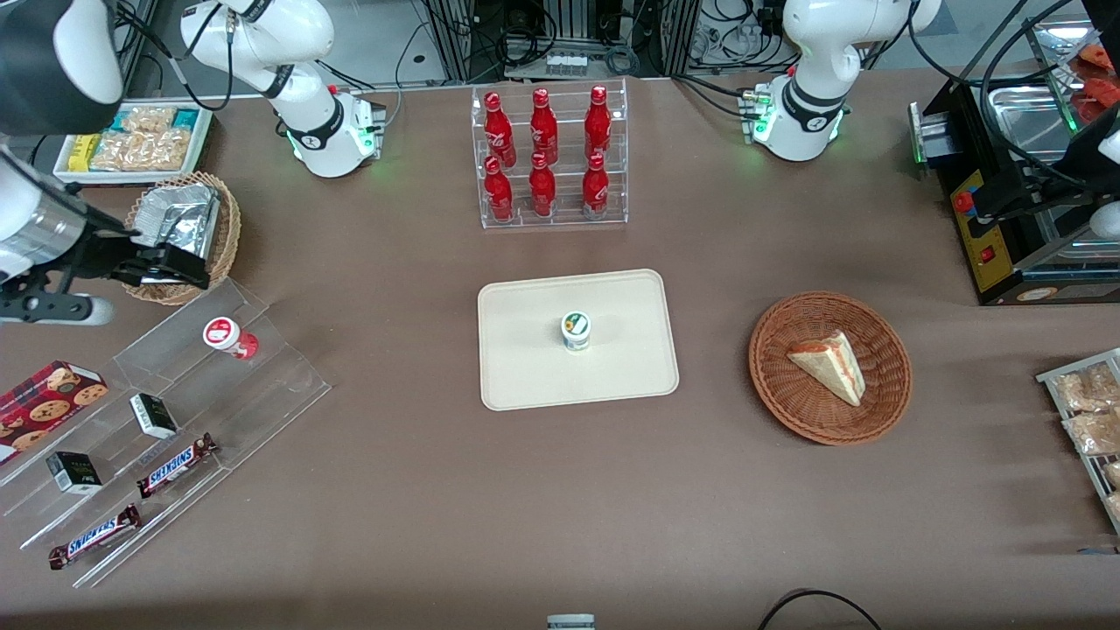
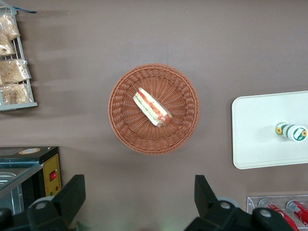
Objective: Place green gum on tray
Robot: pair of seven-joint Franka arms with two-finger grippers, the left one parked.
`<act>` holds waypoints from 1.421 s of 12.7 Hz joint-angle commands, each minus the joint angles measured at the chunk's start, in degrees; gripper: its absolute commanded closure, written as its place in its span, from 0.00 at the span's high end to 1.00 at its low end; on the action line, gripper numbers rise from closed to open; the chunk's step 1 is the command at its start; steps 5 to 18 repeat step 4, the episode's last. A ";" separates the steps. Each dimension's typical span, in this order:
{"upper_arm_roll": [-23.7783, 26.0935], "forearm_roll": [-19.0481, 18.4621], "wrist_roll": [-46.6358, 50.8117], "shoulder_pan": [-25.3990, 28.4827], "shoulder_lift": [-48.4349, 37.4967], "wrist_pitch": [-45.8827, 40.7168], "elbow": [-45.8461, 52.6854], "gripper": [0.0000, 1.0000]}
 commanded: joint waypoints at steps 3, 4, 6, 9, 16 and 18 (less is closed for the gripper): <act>-3.35 1.34 -2.08 0.95 0.73 -1.96 2.51 1.00; -3.62 1.34 -2.25 1.30 0.82 -2.49 2.43 1.00; -3.62 1.34 -2.25 1.30 0.82 -2.49 2.43 1.00; -3.62 1.34 -2.25 1.30 0.82 -2.49 2.43 1.00; -3.62 1.34 -2.25 1.30 0.82 -2.49 2.43 1.00; -3.62 1.34 -2.25 1.30 0.82 -2.49 2.43 1.00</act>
